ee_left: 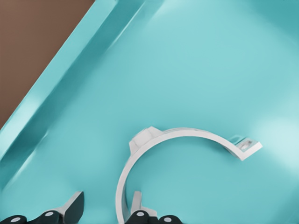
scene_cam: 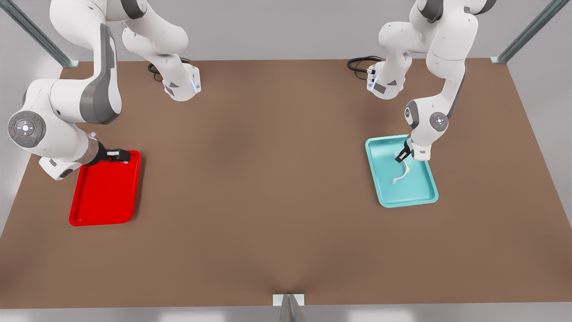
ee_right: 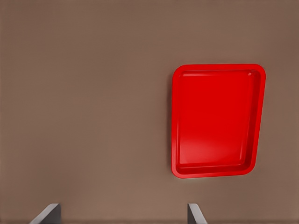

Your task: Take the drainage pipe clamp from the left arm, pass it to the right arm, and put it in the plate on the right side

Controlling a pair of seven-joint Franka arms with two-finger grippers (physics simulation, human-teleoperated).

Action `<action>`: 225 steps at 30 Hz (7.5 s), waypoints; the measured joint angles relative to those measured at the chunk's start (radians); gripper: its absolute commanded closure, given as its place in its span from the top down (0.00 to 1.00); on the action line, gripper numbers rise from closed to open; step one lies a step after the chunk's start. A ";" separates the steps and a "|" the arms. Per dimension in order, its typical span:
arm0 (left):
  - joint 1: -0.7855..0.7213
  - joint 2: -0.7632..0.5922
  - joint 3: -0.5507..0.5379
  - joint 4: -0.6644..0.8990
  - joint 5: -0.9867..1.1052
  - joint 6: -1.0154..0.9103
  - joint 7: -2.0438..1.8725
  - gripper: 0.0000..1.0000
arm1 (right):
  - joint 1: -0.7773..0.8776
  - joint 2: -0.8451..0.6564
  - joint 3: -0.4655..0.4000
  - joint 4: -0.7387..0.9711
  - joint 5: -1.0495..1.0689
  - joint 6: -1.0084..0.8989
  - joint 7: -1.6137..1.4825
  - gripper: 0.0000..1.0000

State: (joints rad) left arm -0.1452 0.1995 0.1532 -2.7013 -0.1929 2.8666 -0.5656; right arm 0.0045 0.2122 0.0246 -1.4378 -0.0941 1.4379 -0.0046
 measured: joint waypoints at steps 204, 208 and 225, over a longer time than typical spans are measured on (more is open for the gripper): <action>-0.001 0.090 -0.334 1.382 0.276 -1.605 0.049 1.00 | -0.564 0.305 0.150 -0.539 -0.085 1.054 -1.244 0.21; -0.002 0.090 -0.334 1.382 0.276 -1.620 0.135 1.00 | -0.627 0.359 0.150 -0.522 -0.087 1.115 -1.309 0.21; -0.002 0.085 -0.335 1.382 0.278 -1.638 0.345 1.00 | -0.667 0.320 0.198 -0.509 -0.075 1.154 -1.464 1.00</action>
State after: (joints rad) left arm -0.1473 0.2846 -0.1822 -1.3193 0.0852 1.2283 -0.2203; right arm -0.6629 0.5321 0.2231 -1.9465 -0.1691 2.5920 -1.4683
